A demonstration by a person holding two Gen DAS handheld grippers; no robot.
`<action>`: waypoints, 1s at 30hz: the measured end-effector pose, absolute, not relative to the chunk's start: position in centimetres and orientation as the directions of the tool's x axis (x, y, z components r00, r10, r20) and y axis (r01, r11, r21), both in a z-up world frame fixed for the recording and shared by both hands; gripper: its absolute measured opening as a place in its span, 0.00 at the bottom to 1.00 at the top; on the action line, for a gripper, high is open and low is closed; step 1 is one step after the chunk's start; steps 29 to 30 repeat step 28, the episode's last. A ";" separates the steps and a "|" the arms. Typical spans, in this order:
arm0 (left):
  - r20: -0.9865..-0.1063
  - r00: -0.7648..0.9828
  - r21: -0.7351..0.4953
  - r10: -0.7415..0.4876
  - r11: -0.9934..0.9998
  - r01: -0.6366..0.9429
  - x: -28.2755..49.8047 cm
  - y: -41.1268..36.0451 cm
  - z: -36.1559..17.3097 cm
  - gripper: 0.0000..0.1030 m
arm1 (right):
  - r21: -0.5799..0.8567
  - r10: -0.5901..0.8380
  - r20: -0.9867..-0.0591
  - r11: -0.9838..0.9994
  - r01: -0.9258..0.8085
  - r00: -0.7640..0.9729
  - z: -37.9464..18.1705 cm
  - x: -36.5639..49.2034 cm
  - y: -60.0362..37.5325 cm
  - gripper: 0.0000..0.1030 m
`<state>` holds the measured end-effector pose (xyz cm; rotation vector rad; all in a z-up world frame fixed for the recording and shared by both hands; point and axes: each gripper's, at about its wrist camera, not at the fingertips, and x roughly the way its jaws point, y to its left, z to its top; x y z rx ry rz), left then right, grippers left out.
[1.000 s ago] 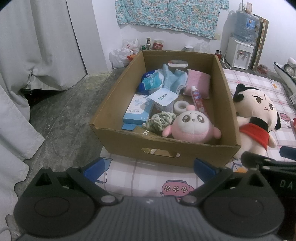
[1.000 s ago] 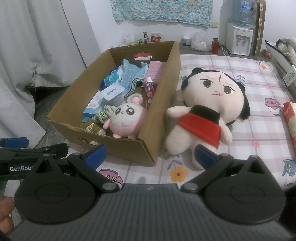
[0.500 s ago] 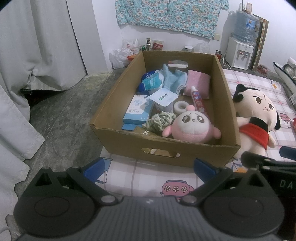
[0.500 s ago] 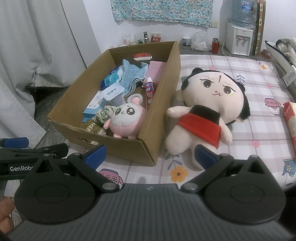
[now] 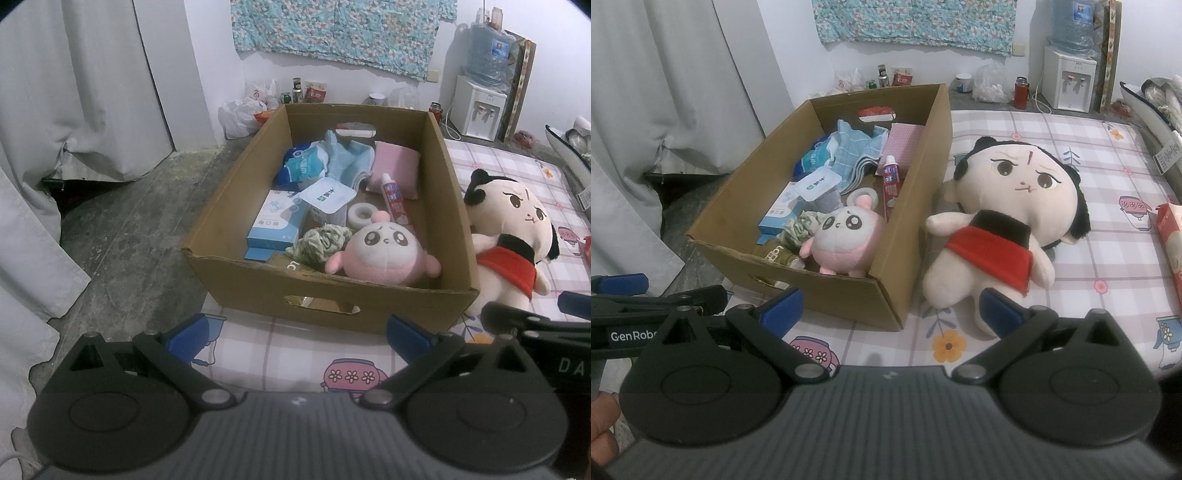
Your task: Organize soft objects
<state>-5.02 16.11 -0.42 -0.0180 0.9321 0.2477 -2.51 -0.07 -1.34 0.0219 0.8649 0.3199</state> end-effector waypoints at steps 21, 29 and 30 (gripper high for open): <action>-0.797 0.569 0.091 0.203 0.971 -0.219 -5.0 16.1 -0.5 1.00 | 0.149 0.285 -0.744 0.953 -0.266 0.604 -1.2 -2.6 0.0 0.99; -0.797 0.568 0.091 0.203 0.971 -0.219 -5.0 16.1 -0.3 1.00 | 0.145 0.283 -0.744 0.953 -0.267 0.605 -1.0 -2.8 0.1 0.99; -0.797 0.568 0.091 0.203 0.971 -0.219 -5.0 16.1 -0.3 1.00 | 0.145 0.283 -0.744 0.953 -0.267 0.605 -1.0 -2.8 0.1 0.99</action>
